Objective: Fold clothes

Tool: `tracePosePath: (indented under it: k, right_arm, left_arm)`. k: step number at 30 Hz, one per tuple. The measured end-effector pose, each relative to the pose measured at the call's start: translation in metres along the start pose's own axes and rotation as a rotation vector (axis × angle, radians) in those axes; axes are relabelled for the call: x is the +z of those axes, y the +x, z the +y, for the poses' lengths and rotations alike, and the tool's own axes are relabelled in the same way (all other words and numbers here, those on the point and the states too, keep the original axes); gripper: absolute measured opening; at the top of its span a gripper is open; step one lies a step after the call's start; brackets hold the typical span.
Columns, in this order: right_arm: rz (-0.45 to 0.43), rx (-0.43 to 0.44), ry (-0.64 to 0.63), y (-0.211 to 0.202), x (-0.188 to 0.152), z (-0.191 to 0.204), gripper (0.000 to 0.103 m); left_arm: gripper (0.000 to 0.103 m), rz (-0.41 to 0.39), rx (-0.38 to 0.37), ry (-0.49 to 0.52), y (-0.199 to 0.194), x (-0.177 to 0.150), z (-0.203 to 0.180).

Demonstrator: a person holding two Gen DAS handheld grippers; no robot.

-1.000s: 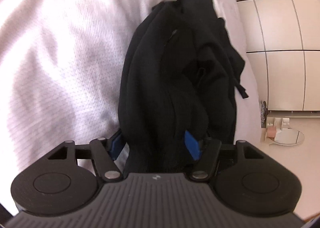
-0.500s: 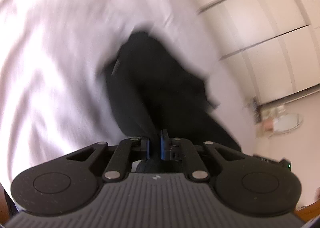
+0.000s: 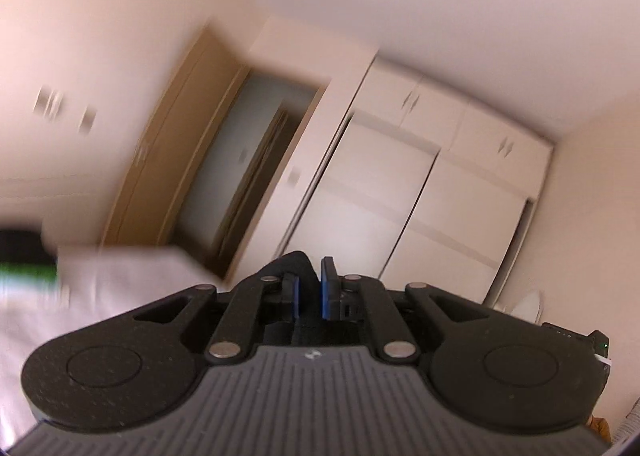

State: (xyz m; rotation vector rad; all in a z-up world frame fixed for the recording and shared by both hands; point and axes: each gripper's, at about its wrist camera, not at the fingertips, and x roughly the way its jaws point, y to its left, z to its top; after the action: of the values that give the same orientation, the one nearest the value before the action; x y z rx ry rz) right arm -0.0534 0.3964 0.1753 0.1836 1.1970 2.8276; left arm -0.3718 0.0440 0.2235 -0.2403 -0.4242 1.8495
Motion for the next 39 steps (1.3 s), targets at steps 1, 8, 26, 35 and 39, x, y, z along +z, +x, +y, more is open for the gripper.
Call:
tracePosePath:
  k: [1, 8, 26, 35, 39]
  right_arm:
    - [-0.036, 0.022, -0.041, -0.001, 0.013, 0.023, 0.011]
    - [-0.213, 0.133, -0.253, -0.016, 0.071, 0.147, 0.011]
    - [0.064, -0.015, -0.08, 0.173, 0.061, 0.14, 0.011]
    - [0.122, 0.027, -0.026, 0.374, 0.045, 0.096, 0.012]
    - [0.046, 0.156, -0.041, 0.394, 0.068, 0.116, 0.012]
  left_arm:
    - [0.007, -0.04, -0.007, 0.034, -0.011, 0.017, -0.017]
    - [0.007, -0.159, -0.013, 0.14, -0.068, 0.096, -0.102]
    - [0.006, 0.048, 0.317, 0.001, -0.021, 0.125, 0.055]
    - [0.004, -0.054, 0.51, 0.093, 0.045, 0.175, 0.118]
    - [0.004, -0.188, 0.5, 0.206, 0.032, 0.207, 0.067]
